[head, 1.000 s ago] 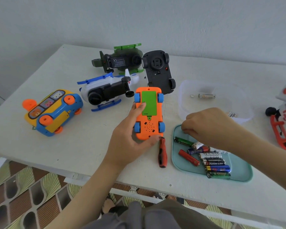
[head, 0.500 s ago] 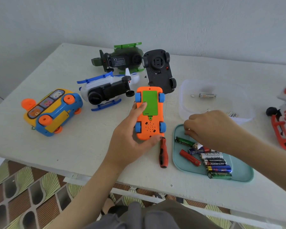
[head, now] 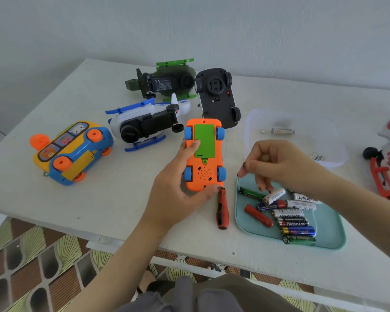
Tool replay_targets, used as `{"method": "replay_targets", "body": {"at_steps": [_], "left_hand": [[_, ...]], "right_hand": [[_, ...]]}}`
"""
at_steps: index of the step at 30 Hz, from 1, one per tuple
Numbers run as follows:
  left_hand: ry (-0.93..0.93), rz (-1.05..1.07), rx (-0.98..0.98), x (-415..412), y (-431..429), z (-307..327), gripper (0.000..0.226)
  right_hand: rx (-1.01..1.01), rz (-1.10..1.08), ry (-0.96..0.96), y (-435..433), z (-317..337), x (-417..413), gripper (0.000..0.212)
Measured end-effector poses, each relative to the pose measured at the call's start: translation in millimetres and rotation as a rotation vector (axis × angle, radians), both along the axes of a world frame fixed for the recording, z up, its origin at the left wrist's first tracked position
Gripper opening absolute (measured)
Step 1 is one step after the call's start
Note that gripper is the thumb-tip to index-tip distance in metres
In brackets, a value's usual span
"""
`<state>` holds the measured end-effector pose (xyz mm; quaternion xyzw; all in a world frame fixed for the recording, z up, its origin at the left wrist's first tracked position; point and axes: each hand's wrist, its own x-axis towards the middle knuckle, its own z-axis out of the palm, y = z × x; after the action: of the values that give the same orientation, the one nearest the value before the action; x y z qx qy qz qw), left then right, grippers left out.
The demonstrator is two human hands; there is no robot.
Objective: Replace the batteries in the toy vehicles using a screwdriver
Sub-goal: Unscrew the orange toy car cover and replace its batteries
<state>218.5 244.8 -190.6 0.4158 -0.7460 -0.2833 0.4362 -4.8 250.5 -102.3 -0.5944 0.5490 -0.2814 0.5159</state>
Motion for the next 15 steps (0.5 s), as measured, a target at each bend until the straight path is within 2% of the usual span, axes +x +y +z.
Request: {"method": "replay_targets", "body": {"at_steps": [2, 5, 15], "left_hand": [[0.008, -0.003, 0.007, -0.3, 0.5, 0.3, 0.078], [0.013, -0.003, 0.01, -0.6, 1.1, 0.7, 0.079], [0.019, -0.006, 0.005, -0.2, 0.5, -0.6, 0.078]], "right_hand": [[0.054, -0.012, -0.106, -1.1, 1.3, 1.2, 0.011], [0.122, -0.012, -0.158, -3.0, -1.9, 0.8, 0.012], [0.178, -0.016, -0.121, -3.5, -4.1, 5.8, 0.013]]}}
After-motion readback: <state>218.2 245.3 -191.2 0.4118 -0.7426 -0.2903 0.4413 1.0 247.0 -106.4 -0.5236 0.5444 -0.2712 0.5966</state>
